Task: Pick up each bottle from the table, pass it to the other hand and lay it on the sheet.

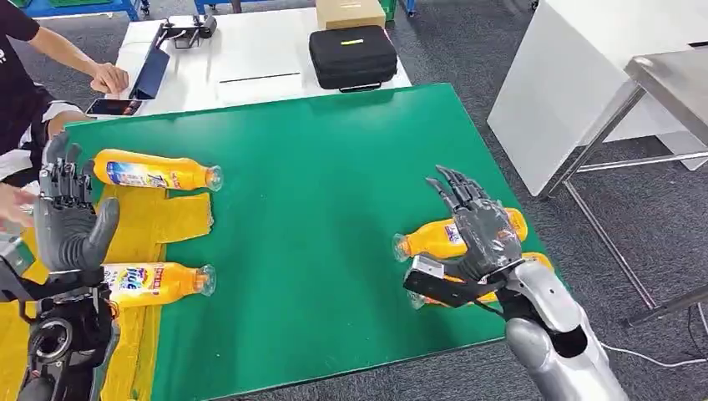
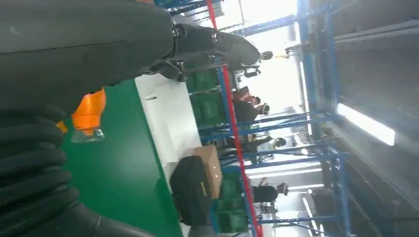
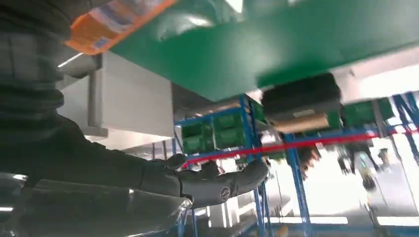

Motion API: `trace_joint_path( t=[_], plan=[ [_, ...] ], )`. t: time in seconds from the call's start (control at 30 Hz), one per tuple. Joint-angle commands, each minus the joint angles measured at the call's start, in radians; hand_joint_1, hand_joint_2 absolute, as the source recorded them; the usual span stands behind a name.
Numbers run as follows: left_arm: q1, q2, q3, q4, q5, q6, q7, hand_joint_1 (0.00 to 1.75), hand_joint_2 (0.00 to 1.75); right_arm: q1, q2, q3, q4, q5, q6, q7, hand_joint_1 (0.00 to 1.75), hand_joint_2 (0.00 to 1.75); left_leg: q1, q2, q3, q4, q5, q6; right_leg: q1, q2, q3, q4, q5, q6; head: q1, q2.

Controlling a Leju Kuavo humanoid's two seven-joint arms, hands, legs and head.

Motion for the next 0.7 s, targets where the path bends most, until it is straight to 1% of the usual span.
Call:
trace_joint_path(
  t=[0.03, 0.07, 0.1, 0.17, 0.2, 0.23, 0.27, 0.33, 0.37, 0.4, 0.43, 0.5, 0.53, 0.6, 0.67, 0.7],
  plan=[
    [0.025, -0.055, 0.001, -0.035, -0.021, -0.009, 0.026, 0.00, 1.75, -0.225, -0.097, 0.015, 0.292, -0.046, 0.097, -0.046, 0.00, 1.75, 0.000, 0.003, 0.005, 0.000, -0.002, 0.000, -0.001, 0.007, 0.005, -0.002, 0.000, -0.001, 0.000, 0.000],
    [0.027, -0.057, -0.001, -0.035, -0.026, -0.010, 0.032, 0.00, 1.75, -0.264, -0.109, 0.035, 0.335, -0.052, 0.119, -0.039, 0.00, 1.75, 0.000, 0.003, 0.003, 0.000, -0.001, 0.000, -0.001, 0.005, 0.003, -0.001, 0.001, 0.000, 0.000, 0.000],
    [0.028, -0.057, -0.001, -0.035, -0.026, -0.009, 0.032, 0.00, 1.75, -0.275, -0.109, 0.033, 0.347, -0.056, 0.122, -0.039, 0.00, 1.75, 0.000, 0.003, 0.005, 0.000, -0.002, 0.000, -0.001, 0.007, 0.005, -0.001, 0.000, -0.001, 0.000, 0.000],
    [0.030, -0.056, -0.003, -0.032, -0.027, -0.011, 0.035, 0.00, 1.75, -0.297, -0.119, 0.051, 0.378, -0.050, 0.138, -0.036, 0.00, 1.75, -0.001, 0.002, 0.002, 0.000, 0.000, 0.000, -0.001, 0.004, 0.002, -0.001, 0.001, 0.000, 0.000, 0.000],
    [0.032, -0.057, -0.004, -0.031, -0.027, -0.011, 0.035, 0.00, 1.75, -0.299, -0.121, 0.049, 0.382, -0.050, 0.137, -0.036, 0.00, 1.75, -0.001, 0.002, 0.006, -0.001, -0.001, 0.000, -0.002, 0.006, 0.006, -0.002, 0.000, 0.000, 0.000, 0.000],
    [0.030, -0.054, -0.007, -0.027, -0.035, -0.011, 0.040, 0.00, 1.75, -0.310, -0.126, 0.062, 0.408, -0.044, 0.157, -0.028, 0.00, 1.75, -0.001, 0.002, 0.004, 0.000, -0.001, 0.000, -0.001, 0.005, 0.004, -0.001, 0.001, 0.000, 0.000, 0.000],
    [0.028, -0.055, -0.011, -0.021, -0.038, -0.013, 0.044, 0.00, 1.75, -0.315, -0.136, 0.065, 0.423, -0.042, 0.159, -0.027, 0.00, 1.75, -0.001, 0.002, 0.007, -0.001, -0.002, -0.001, -0.001, 0.006, 0.007, -0.002, 0.000, -0.001, 0.000, 0.000],
    [0.025, -0.053, -0.015, -0.012, -0.039, -0.013, 0.047, 0.00, 1.75, -0.325, -0.138, 0.073, 0.453, -0.033, 0.153, -0.022, 0.00, 1.75, -0.001, 0.000, 0.003, -0.001, 0.000, 0.000, -0.001, 0.003, 0.004, -0.001, 0.001, 0.000, 0.000, 0.000],
    [0.027, -0.052, -0.018, -0.012, -0.040, -0.013, 0.047, 0.00, 1.75, -0.332, -0.139, 0.074, 0.475, -0.027, 0.148, -0.016, 0.00, 1.75, -0.001, 0.001, 0.006, -0.001, -0.001, -0.001, -0.001, 0.004, 0.006, -0.002, 0.000, 0.000, -0.001, 0.000],
    [0.028, -0.051, -0.019, -0.013, -0.041, -0.013, 0.048, 0.00, 1.75, -0.336, -0.138, 0.074, 0.489, -0.027, 0.145, -0.015, 0.00, 1.75, 0.000, 0.001, 0.004, 0.000, -0.001, 0.000, -0.001, 0.003, 0.004, -0.002, 0.000, 0.000, 0.000, 0.000],
    [0.032, -0.051, -0.021, -0.014, -0.041, -0.012, 0.048, 0.00, 1.75, -0.344, -0.133, 0.073, 0.514, -0.028, 0.136, -0.015, 0.00, 1.75, -0.001, 0.001, 0.007, -0.001, -0.001, -0.001, -0.001, 0.004, 0.007, -0.002, 0.000, 0.000, 0.000, 0.000],
    [0.035, -0.051, -0.022, -0.014, -0.040, -0.011, 0.048, 0.00, 1.75, -0.354, -0.129, 0.075, 0.539, -0.027, 0.136, -0.016, 0.00, 1.75, -0.001, 0.001, 0.004, -0.001, -0.001, 0.000, -0.001, 0.003, 0.004, -0.002, 0.001, 0.000, -0.001, 0.000],
    [0.035, -0.051, -0.022, -0.014, -0.040, -0.011, 0.048, 0.00, 1.75, -0.354, -0.129, 0.075, 0.539, -0.027, 0.136, -0.016, 0.00, 1.75, -0.001, 0.001, 0.006, -0.001, -0.001, 0.000, -0.001, 0.005, 0.006, -0.002, 0.000, 0.000, 0.000, 0.000],
    [0.033, -0.051, -0.022, -0.010, -0.031, -0.010, 0.051, 0.00, 1.75, -0.361, -0.133, 0.086, 0.556, -0.024, 0.144, -0.018, 0.00, 1.75, -0.001, 0.001, 0.006, -0.001, -0.002, -0.001, -0.001, 0.005, 0.007, -0.002, 0.000, 0.000, 0.000, 0.000],
    [0.025, -0.052, -0.027, 0.000, -0.026, -0.008, 0.054, 0.00, 1.75, -0.361, -0.146, 0.098, 0.567, -0.025, 0.163, -0.022, 0.00, 1.75, 0.000, 0.000, 0.004, 0.000, -0.001, 0.000, -0.001, 0.003, 0.004, -0.001, 0.000, 0.000, 0.000, 0.000],
    [0.024, -0.053, -0.028, 0.001, -0.025, -0.007, 0.054, 0.00, 1.75, -0.361, -0.151, 0.103, 0.570, -0.024, 0.168, -0.024, 0.00, 1.75, 0.000, 0.000, 0.005, 0.000, -0.001, 0.000, -0.001, 0.004, 0.006, -0.002, 0.000, 0.000, 0.000, 0.000]
  ],
)
